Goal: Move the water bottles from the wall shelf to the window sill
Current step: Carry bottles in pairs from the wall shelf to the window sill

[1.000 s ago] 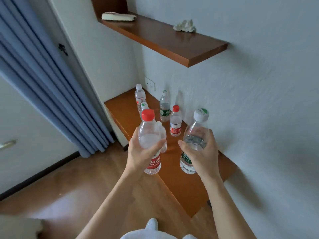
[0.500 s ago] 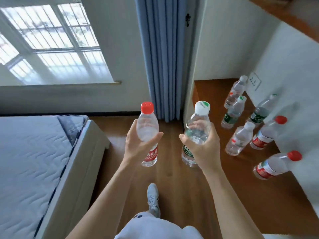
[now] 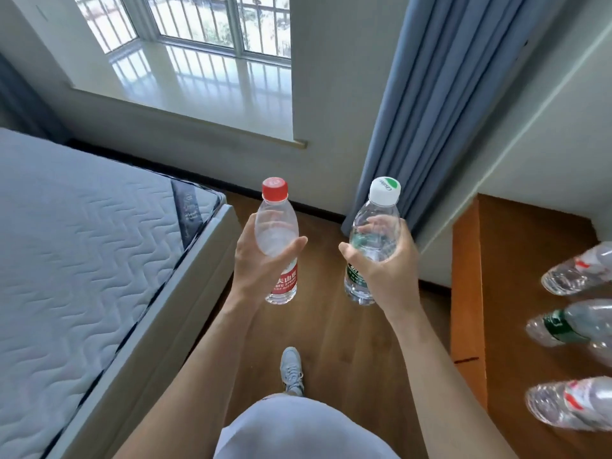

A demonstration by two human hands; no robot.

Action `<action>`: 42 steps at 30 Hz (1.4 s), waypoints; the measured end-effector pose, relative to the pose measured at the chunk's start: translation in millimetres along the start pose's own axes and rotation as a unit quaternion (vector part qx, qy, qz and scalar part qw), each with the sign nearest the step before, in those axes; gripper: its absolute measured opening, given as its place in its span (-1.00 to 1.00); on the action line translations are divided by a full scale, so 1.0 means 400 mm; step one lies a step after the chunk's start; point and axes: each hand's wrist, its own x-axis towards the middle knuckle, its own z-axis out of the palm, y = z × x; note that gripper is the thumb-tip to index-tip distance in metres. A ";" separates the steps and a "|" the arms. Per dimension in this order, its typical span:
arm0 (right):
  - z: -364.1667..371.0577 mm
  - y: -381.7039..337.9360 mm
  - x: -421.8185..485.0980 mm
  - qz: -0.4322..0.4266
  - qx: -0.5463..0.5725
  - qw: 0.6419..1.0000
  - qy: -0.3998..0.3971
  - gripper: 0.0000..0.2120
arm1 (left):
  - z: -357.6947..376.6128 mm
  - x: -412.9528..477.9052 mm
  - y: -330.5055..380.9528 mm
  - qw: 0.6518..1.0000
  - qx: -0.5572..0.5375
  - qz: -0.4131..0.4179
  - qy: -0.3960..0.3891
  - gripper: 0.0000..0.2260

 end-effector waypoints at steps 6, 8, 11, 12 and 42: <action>0.163 -0.005 0.250 -0.006 0.004 1.000 -0.025 -0.52 | -0.031 0.285 -0.029 0.999 -0.020 -0.005 0.029 -0.54; 0.213 -0.006 0.319 -0.008 0.004 0.999 -0.032 -0.51 | -0.044 0.365 -0.037 0.999 -0.014 -0.004 0.033 -0.54; 0.276 -0.004 0.406 -0.013 -0.010 0.999 -0.052 -0.50 | -0.064 0.468 -0.055 0.999 -0.016 -0.013 0.046 -0.57; 0.293 -0.003 0.432 -0.011 -0.012 0.998 -0.055 -0.50 | -0.069 0.497 -0.060 0.998 -0.014 -0.016 0.051 -0.57; 0.772 0.086 1.550 -0.079 0.030 0.962 -0.261 -0.42 | 0.041 1.476 -0.090 0.965 0.040 -0.074 0.248 -0.55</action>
